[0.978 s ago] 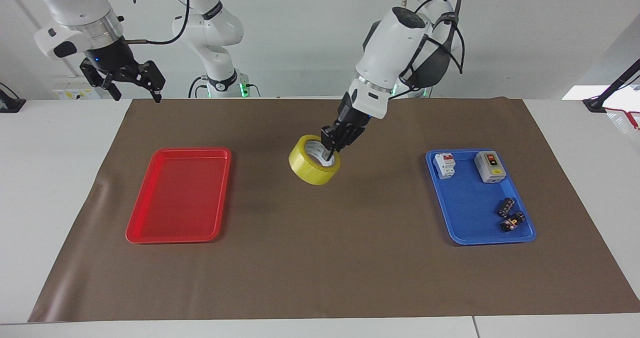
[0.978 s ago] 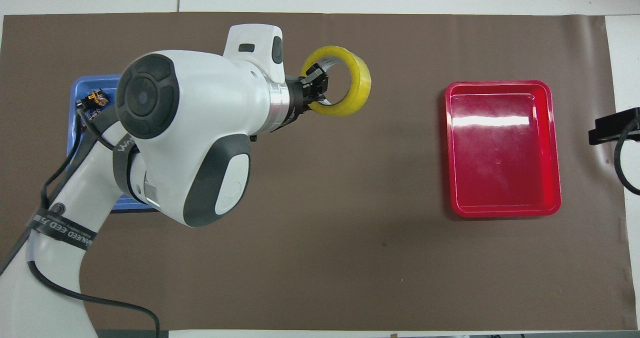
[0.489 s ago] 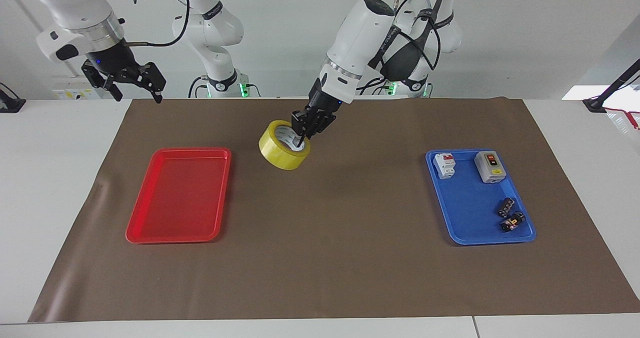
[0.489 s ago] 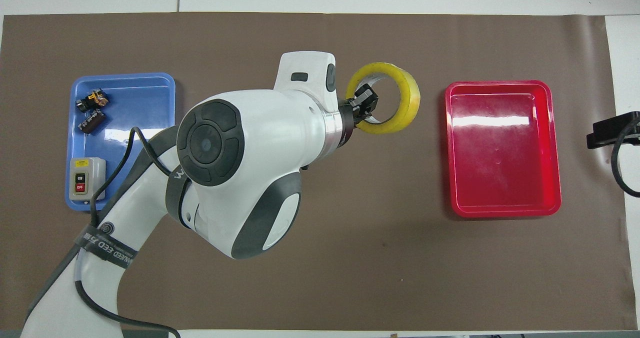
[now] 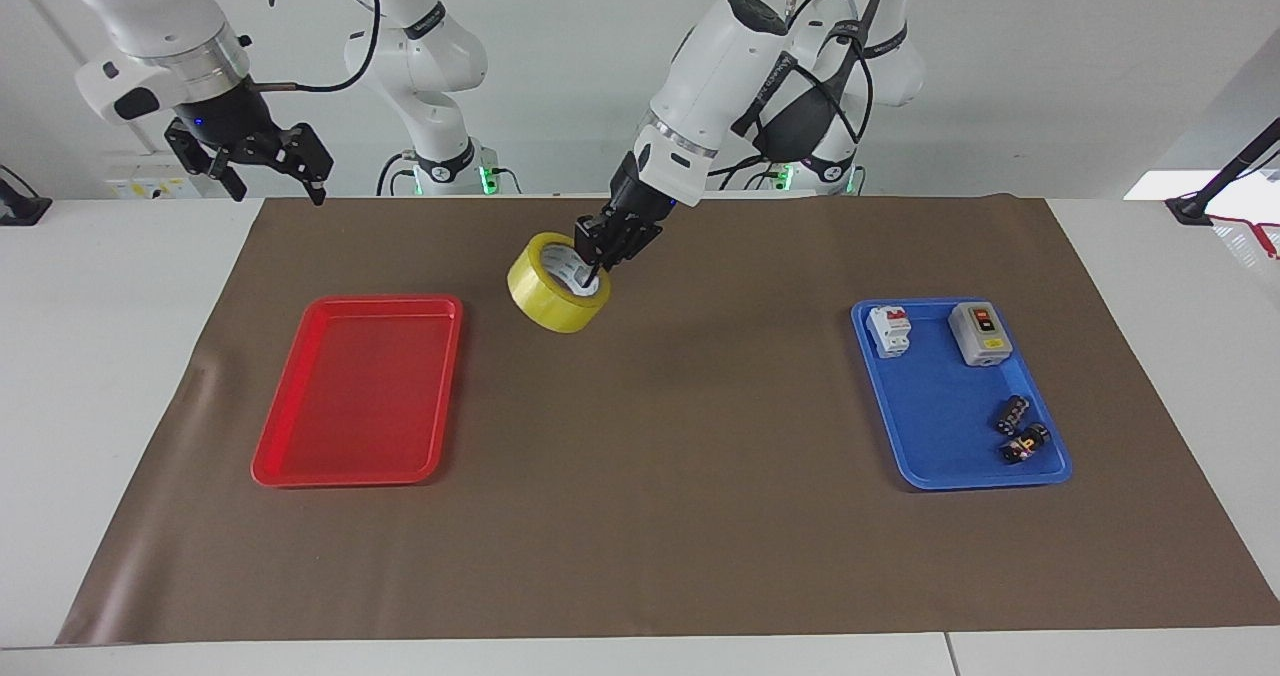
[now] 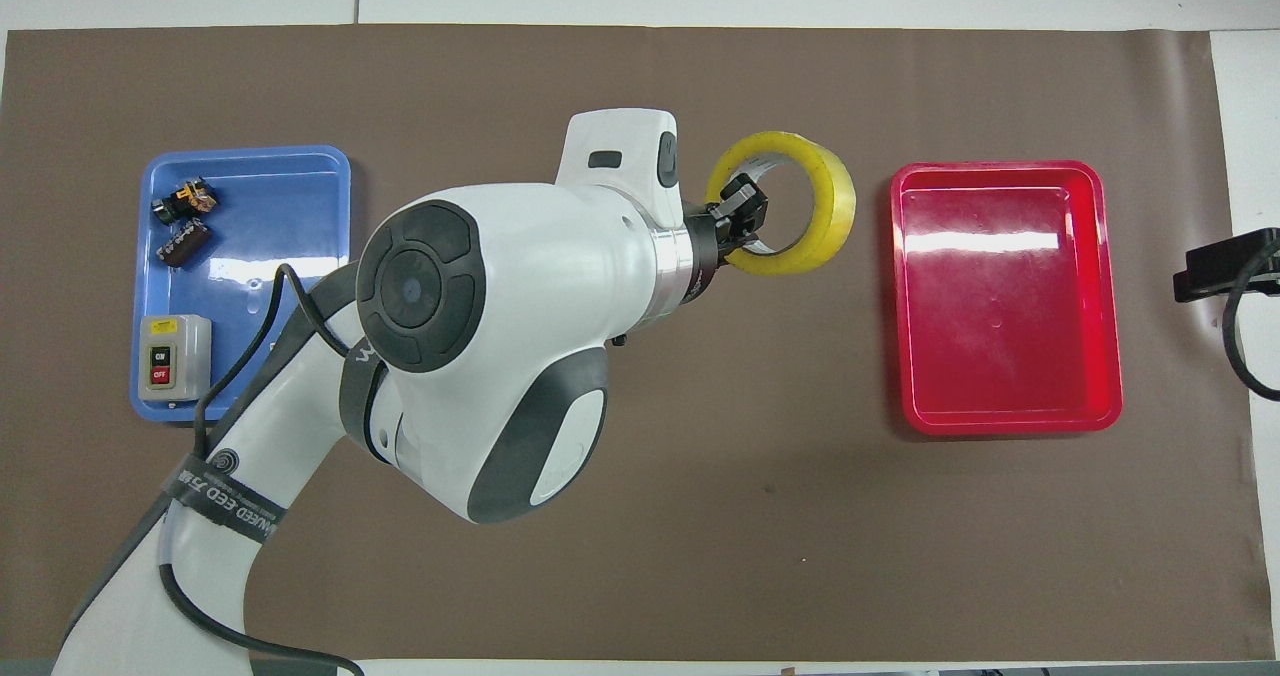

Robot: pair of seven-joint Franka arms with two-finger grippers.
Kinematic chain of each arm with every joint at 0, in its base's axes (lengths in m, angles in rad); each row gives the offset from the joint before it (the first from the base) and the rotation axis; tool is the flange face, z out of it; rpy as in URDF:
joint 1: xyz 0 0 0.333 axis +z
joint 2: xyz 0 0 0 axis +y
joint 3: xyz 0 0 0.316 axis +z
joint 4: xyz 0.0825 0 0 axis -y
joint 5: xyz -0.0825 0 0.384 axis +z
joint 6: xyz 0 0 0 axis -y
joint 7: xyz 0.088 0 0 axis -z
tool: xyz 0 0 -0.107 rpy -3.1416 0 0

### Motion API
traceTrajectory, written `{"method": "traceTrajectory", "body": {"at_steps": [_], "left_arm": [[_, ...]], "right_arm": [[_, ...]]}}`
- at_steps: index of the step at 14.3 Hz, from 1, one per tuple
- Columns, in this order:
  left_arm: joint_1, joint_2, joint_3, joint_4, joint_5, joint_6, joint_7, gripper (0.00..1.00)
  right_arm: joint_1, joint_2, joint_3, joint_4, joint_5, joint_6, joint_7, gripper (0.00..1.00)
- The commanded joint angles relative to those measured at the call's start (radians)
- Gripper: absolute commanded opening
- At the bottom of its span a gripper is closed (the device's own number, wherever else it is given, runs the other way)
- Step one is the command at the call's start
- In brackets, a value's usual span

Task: Place and move tape with both arms

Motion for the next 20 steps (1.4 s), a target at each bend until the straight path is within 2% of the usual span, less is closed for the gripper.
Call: {"method": "traceTrajectory", "body": {"at_steps": [1, 20], "left_arm": [[-0.017, 0.011, 0.012, 0.025, -0.045, 0.012, 0.002, 0.00], [-0.015, 0.008, 0.012, 0.013, -0.045, 0.000, 0.013, 0.00]], "right_arm": [[-0.008, -0.021, 0.002, -0.022, 0.015, 0.004, -0.021, 1.00], [-0.002, -0.021, 0.002, -0.022, 0.015, 0.006, -0.018, 1.00]]}}
